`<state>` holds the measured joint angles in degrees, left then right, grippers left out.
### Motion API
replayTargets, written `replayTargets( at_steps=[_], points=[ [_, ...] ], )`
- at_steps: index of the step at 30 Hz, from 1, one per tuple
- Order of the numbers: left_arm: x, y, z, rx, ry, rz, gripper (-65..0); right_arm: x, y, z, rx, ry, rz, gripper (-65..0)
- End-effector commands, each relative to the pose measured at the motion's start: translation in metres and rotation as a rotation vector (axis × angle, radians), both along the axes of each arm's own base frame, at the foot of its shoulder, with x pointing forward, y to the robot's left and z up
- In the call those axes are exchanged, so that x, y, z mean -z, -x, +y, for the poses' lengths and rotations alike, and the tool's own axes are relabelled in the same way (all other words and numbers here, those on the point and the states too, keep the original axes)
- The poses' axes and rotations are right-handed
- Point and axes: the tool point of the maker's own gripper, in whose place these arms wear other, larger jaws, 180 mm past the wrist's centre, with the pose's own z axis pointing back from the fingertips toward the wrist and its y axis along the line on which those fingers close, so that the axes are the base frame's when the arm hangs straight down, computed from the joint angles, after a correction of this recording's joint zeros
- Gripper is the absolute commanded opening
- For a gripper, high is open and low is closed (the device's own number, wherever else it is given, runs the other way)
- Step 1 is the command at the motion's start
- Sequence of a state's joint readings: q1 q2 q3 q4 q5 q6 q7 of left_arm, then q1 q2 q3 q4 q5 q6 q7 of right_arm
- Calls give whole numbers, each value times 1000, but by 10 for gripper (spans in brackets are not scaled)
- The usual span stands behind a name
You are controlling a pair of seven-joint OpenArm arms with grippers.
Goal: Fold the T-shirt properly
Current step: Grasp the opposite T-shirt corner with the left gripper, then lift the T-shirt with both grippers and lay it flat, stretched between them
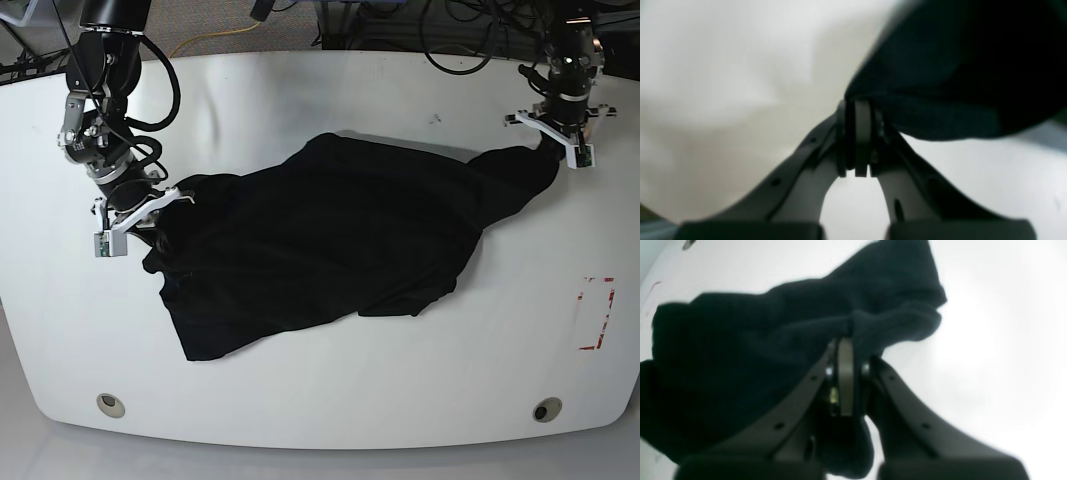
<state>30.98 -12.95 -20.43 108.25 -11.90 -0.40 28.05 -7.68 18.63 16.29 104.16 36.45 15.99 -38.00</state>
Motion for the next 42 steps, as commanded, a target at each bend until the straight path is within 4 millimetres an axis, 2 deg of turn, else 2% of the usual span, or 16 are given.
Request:
replayTargets(
  at_steps=[1,4,9,12,21,26,29,35,37,42],
  points=[
    [-28,-18,6,9,-40,-77,-647,-32,-14,-6,-4,14,-97,-650],
    [-44,-32,13,-1,-66,-85,-647,-45,-23,-9,-5,27,-130,-650],
    [-83,-63,17,-8,-150,-155,-647,-71,-40,-14,-7,53,-196,-650],
    [-105,-82,21,-24,-183,-211,-647,-88,-57,-10,-27,66,-222,-650],
    [-171,-126,33,-70,-239,-355,-647,-136,-111,-24,-43,124,-292,-650],
    [-210,-151,23,-62,-225,-449,-647,-168,-141,-27,-49,140,-328,-650],
    [-239,-162,23,-80,-211,-502,-647,-193,-155,-25,-59,159,-366,-650],
    [-312,-176,30,-111,-224,-633,-647,-248,-176,-20,-86,222,-412,-650],
    [-345,-177,34,-122,-242,-695,-647,-271,-182,-16,-94,243,-425,-650],
    [-404,-170,45,-162,-260,-798,-647,-321,-183,-12,-125,311,-478,-650]
  ],
)
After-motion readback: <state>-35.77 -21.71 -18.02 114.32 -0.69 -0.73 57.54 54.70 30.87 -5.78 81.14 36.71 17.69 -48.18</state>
